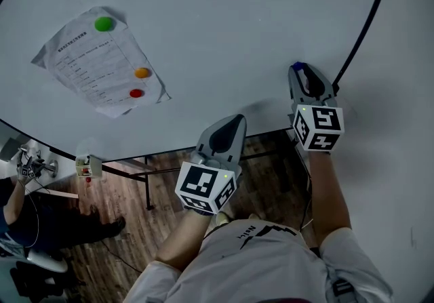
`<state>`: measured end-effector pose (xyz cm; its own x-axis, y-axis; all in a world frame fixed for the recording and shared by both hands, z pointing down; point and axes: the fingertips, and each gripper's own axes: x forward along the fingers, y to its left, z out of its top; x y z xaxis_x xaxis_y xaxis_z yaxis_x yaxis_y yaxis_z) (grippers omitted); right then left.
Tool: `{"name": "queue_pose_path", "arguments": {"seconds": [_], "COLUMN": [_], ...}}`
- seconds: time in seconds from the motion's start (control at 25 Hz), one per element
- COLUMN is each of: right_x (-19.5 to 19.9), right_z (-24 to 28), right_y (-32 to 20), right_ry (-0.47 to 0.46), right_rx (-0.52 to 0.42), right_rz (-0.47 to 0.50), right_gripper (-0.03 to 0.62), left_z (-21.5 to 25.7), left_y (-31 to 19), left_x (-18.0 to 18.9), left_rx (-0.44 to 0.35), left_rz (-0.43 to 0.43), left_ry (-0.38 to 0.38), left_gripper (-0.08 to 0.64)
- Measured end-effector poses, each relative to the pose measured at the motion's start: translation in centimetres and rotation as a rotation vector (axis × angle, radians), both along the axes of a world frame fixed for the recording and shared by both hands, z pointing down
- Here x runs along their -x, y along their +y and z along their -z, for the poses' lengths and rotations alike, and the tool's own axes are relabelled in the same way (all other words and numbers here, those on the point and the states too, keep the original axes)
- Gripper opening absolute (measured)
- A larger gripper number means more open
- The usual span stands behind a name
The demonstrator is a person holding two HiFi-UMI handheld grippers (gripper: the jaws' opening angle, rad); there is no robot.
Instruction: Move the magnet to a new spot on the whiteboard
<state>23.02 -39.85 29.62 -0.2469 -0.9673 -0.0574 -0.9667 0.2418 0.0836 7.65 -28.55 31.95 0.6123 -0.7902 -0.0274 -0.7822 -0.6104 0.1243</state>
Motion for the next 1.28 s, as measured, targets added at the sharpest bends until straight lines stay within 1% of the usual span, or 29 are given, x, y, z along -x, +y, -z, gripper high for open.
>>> {"name": "queue_pose_path", "arguments": {"seconds": [0.24, 0.48, 0.8, 1.04, 1.28], "right_x": [1.0, 3.7, 7.0, 9.0, 10.8], "right_z": [0.2, 0.5, 0.6, 0.0, 0.7], "right_y": [1.8, 5.0, 8.7, 11.0, 13.9], "right_ry": [-0.020, -0.077, -0.102, -0.119, -0.139], "right_rx": [-0.004, -0.003, 0.002, 0.017, 0.010], "right_rz": [0.045, 0.146, 0.262, 0.334, 0.408], "right_gripper": [0.129, 0.129, 0.129, 0.129, 0.129], "left_z": [0.1, 0.1, 0.4, 0.4, 0.6], "left_y": [0.7, 1.3, 2.4, 3.2, 4.3], "left_x": [-0.1, 0.1, 0.4, 1.7, 3.1], "left_rx": [-0.004, -0.005, -0.010, -0.013, -0.013], "left_rz": [0.009, 0.028, 0.063, 0.117, 0.172], "left_ry": [-0.001, 0.002, 0.012, 0.006, 0.008], "left_gripper": [0.011, 0.011, 0.011, 0.011, 0.011]}}
